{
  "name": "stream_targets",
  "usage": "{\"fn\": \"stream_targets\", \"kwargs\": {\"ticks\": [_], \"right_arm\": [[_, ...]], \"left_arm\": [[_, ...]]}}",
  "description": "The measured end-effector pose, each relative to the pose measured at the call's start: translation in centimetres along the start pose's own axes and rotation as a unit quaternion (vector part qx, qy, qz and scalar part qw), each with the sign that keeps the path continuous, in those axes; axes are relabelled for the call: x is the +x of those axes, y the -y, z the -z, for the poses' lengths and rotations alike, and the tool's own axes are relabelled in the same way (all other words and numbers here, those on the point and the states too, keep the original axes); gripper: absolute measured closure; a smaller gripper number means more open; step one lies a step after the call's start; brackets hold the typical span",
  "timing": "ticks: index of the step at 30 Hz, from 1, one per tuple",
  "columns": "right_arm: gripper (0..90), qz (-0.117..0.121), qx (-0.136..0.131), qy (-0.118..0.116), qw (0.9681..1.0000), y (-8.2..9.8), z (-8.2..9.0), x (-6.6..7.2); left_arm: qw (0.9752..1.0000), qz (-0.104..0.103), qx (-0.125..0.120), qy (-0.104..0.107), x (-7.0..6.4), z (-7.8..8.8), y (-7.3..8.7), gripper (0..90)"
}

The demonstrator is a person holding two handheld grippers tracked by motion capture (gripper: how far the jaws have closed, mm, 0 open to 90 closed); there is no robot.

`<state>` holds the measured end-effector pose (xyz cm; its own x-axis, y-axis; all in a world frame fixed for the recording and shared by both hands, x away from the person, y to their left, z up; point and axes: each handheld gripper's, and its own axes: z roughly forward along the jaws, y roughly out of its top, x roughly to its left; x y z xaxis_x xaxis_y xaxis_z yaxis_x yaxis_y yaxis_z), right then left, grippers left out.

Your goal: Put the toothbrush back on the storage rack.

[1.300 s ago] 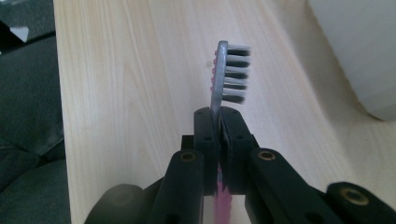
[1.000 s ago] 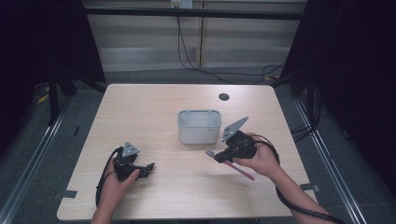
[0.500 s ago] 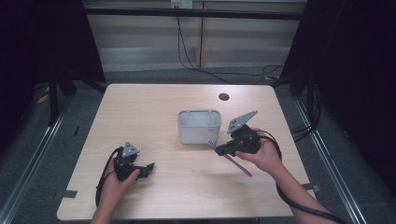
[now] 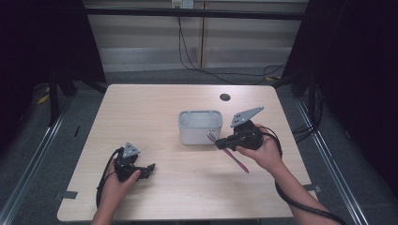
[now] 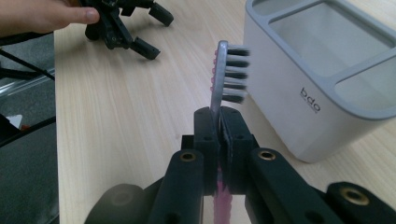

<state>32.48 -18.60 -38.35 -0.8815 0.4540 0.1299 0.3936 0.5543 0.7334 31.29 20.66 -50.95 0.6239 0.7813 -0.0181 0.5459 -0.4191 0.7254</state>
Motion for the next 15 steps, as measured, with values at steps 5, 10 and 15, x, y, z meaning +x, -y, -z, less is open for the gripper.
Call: {"fn": "stream_targets", "kwargs": {"ticks": [5,10,15], "right_arm": [[86.4,-0.004,-0.015,0.002,0.9999,-0.39,0.21,-0.02],[86.4,-0.012,-0.038,0.006,0.9992,-0.57,0.59,-0.3],[86.4,-0.02,-0.052,0.011,0.9984,-0.71,0.89,-0.54]], "left_arm": [[1.0,0.0,0.0,0.0,0.0,0.0,0.0,13.7],[1.0,0.0,0.0,0.0,0.0,0.0,0.0,13.7],[1.0,0.001,-0.001,0.0,-0.02,-0.01,0.0,13.7]]}}
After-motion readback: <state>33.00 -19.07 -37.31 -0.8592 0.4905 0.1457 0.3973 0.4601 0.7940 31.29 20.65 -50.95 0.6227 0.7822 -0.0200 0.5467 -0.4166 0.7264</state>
